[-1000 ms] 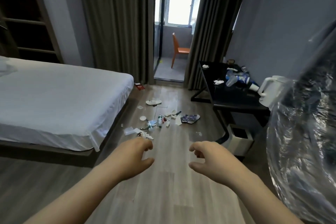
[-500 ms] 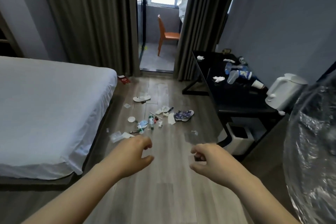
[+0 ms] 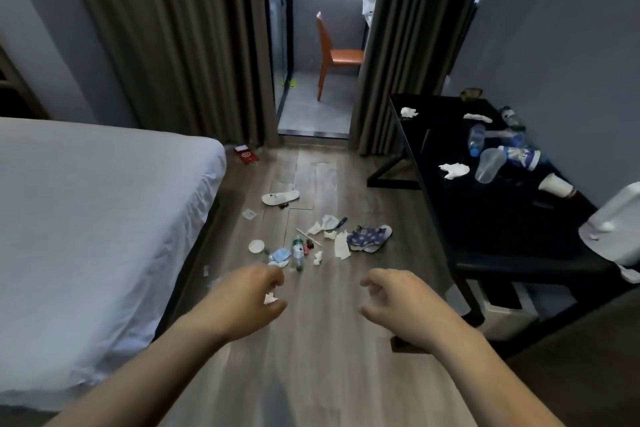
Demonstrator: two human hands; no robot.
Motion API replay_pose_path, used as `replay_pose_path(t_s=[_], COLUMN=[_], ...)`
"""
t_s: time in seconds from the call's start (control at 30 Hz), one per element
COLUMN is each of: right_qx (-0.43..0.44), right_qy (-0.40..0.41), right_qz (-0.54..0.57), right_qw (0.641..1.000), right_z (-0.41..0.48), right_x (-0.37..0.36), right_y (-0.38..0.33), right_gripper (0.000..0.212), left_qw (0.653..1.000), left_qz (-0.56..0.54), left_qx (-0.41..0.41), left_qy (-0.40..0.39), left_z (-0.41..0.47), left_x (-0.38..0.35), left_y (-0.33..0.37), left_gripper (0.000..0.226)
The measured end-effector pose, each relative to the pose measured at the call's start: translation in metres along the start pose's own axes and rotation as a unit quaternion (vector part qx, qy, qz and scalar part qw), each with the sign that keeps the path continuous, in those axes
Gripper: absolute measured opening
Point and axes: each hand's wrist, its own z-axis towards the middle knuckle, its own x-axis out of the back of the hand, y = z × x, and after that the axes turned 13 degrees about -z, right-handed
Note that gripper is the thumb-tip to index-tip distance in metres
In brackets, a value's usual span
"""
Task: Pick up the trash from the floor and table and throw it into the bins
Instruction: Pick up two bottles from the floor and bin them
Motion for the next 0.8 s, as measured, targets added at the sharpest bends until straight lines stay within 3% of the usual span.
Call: replay_pose_path(t_s=[0.37,0.8], right_qx=[0.001,-0.025], right_qy=[-0.056,-0.137], right_qz=[-0.004,-0.023], right_qw=[0.998,0.99], right_z=[0.168,0.438], right_x=[0.027,0.029], right_y=[0.035,0.03], right_gripper=[0.042,0.041], left_qw=[0.998,0.99], left_qz=[-0.041,-0.046], left_qx=[0.046,0.096], left_qy=[-0.026,-0.091], left_z=[0.152,0.396], left_x=[0.024,0.057], left_y=[-0.048,-0.192], left_gripper=[0.026,0.029])
